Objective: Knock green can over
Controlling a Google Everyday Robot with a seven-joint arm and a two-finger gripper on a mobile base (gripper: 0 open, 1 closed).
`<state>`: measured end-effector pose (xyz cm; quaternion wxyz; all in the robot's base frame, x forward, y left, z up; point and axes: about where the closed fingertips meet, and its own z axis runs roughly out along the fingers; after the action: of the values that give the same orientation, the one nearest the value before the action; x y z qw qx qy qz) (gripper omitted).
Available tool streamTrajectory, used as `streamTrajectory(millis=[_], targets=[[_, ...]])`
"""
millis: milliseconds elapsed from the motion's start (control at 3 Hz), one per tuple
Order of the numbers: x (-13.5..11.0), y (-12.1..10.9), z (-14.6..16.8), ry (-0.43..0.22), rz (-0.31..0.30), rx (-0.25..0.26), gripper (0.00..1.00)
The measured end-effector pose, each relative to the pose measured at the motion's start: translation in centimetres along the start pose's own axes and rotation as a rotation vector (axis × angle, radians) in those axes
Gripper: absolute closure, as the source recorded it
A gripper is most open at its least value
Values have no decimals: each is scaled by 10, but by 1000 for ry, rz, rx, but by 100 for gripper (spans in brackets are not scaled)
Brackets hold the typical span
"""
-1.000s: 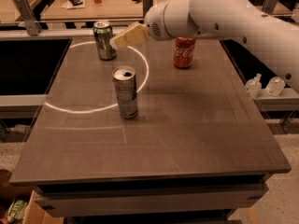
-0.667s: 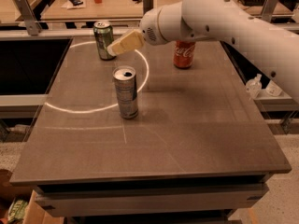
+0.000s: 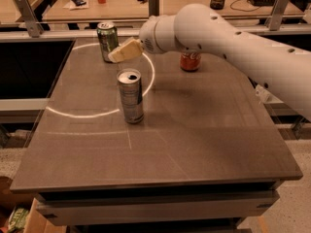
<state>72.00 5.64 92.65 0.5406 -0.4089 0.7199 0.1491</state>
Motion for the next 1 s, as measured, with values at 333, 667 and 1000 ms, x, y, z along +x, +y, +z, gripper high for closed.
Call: streamTrajectory(millis=[333,667,1000], targets=[[1,-3,19,-19,-10,20,0],[9,-8,37,-27,16,0,0],[11,-12,56,-48,41,-41,0]])
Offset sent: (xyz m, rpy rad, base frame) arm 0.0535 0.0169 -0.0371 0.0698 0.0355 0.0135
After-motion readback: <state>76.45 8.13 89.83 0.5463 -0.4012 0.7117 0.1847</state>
